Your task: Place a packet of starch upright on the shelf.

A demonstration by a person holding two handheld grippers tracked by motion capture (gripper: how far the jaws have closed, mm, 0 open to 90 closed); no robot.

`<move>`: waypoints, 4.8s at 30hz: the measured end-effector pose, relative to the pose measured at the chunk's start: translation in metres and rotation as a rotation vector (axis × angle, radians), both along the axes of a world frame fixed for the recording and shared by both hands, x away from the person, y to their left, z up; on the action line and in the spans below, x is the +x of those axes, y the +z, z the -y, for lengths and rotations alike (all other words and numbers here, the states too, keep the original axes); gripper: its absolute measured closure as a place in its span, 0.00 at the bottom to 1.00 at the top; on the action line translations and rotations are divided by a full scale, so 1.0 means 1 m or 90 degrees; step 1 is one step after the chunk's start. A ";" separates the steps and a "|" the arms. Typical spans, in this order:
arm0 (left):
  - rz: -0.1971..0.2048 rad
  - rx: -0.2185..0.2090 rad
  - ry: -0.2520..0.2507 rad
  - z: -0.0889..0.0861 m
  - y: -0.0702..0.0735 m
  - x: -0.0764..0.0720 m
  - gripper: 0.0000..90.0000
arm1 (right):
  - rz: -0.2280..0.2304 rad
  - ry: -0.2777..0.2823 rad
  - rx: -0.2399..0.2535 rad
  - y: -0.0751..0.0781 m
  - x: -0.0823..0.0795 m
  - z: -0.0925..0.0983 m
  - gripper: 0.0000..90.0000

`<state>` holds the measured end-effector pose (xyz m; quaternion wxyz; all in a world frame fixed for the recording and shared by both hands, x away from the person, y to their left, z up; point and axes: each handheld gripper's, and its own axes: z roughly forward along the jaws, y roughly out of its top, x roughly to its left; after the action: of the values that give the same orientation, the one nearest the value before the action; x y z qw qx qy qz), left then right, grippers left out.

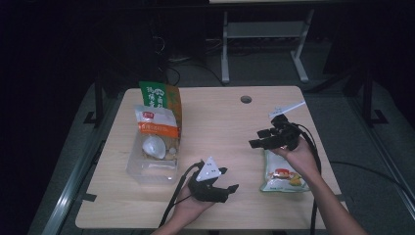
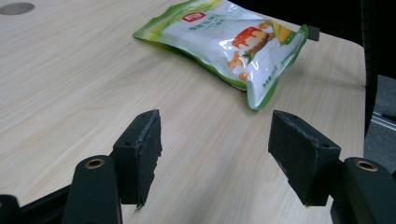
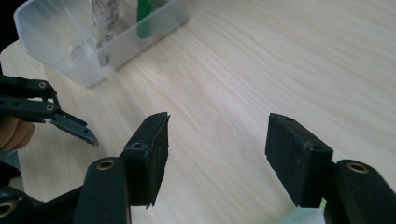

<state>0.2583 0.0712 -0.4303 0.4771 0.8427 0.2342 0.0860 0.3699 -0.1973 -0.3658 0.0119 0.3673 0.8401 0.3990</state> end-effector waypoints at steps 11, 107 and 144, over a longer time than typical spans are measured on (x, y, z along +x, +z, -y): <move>-0.017 0.002 -0.019 0.031 -0.004 0.008 0.36 | -0.033 -0.061 -0.021 -0.031 -0.015 0.047 0.41; -0.102 0.015 -0.002 0.072 -0.031 0.029 0.33 | -0.113 -0.070 0.040 -0.067 -0.051 0.098 0.99; -0.062 -0.089 0.108 -0.006 0.008 0.050 0.87 | 0.078 0.038 0.086 -0.009 -0.043 -0.001 0.98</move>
<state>0.3081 0.0768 -0.4222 0.5135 0.7878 0.3331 0.0684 0.3268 -0.1964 -0.3745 0.0268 0.3166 0.8196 0.4767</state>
